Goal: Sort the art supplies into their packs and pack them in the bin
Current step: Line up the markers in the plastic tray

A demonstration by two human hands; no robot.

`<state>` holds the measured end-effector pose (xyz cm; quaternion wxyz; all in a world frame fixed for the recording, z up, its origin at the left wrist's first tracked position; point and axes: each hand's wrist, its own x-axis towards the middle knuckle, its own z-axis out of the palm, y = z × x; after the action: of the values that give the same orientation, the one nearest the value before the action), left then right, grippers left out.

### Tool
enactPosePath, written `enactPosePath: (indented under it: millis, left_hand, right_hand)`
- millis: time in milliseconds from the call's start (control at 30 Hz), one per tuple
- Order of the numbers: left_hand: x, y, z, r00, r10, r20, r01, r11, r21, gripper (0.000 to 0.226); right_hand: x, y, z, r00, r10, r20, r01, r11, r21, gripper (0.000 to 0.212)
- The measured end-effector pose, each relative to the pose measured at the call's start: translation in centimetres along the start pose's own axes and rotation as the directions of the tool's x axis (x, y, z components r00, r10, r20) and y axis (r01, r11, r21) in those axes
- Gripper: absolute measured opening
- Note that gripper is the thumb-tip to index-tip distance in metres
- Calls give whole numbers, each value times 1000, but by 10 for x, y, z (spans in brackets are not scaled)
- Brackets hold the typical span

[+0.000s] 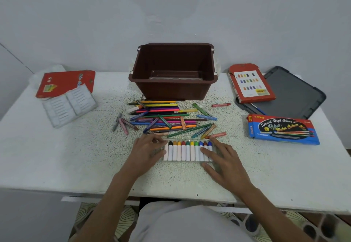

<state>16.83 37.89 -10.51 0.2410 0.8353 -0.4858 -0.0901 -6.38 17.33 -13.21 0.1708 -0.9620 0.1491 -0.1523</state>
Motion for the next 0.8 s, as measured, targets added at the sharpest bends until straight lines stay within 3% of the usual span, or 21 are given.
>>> enactPosePath:
  millis: [100,267,400,533,633,800]
  left_hand:
    - [0,0,2,999,18,-28,-17,999,32,38]
    - [2,3,-1,998,28,-53,-26,999,30,47]
    - [23,-7,-13,977,3,-214,-12,999,-42,34]
    - [54,-29,-37,918,-149,-367,192,978,84,23]
    - [72,-45,-50,903,-263,-341,330,931,157,28]
    - [89,-58,-56,901,-340,-269,401,890,217,29]
  right_hand:
    - [0,0,0,1000,0,4,0,1000,-4,47]
    - [1,0,0,1000,3,5,-3,1000,-3,47]
    - [1,0,-1,1000,2,2,-2,1000,-2,47]
    - [1,0,0,1000,-3,-11,3,1000,4,47]
    - [0,0,1,1000,-5,-11,5,1000,-6,48]
    - [0,1,2,1000,-2,-16,2,1000,-5,48]
